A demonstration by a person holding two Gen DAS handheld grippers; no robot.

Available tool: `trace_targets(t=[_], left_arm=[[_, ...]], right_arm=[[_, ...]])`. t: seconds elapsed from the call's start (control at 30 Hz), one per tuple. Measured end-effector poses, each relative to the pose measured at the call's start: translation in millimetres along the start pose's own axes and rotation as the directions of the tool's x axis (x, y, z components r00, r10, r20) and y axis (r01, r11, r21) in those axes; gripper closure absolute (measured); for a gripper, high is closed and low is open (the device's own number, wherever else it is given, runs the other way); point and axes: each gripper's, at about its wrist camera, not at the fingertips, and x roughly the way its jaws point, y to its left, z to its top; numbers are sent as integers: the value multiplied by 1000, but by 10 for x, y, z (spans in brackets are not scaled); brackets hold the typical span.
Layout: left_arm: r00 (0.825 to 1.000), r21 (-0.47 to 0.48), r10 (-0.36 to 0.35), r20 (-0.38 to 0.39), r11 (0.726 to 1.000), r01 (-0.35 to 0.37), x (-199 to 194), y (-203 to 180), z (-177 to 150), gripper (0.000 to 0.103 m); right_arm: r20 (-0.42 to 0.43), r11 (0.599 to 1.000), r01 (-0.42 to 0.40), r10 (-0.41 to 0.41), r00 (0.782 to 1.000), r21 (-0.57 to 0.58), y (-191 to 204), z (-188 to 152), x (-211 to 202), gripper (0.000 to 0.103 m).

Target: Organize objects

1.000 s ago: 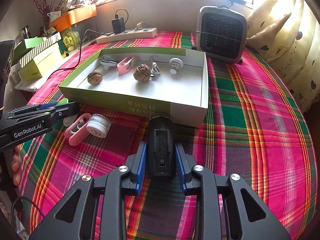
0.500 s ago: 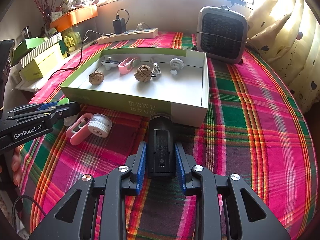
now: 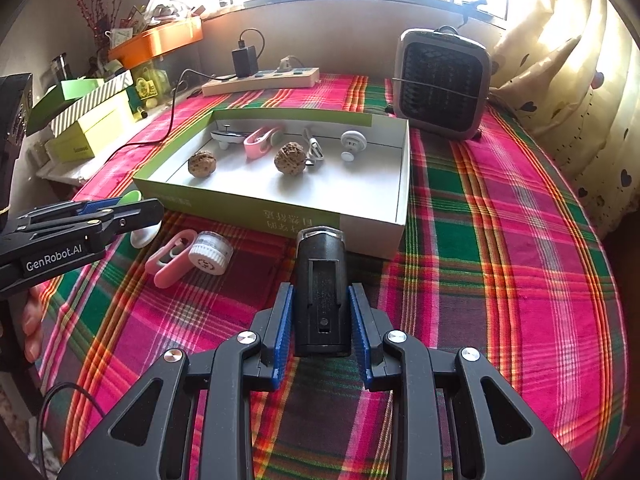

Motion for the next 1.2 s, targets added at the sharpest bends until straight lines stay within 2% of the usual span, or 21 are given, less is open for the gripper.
trace_targets(t=[0.6,0.93,1.2], left_arm=[[998,14,-54,31,998,53,-75,-44,229,71],[997,23,-63,33,998,62,41,-35,434,71],[997,34,-69,30,997,68,166,-51,581,71]], right_arm=[[50,999,-27,26,998,20,-28,221,-149,75],[64,999,-3,1,998,32,-92,458,-97,75],[40,998,27,-30,999,56,-176,678,101,75]])
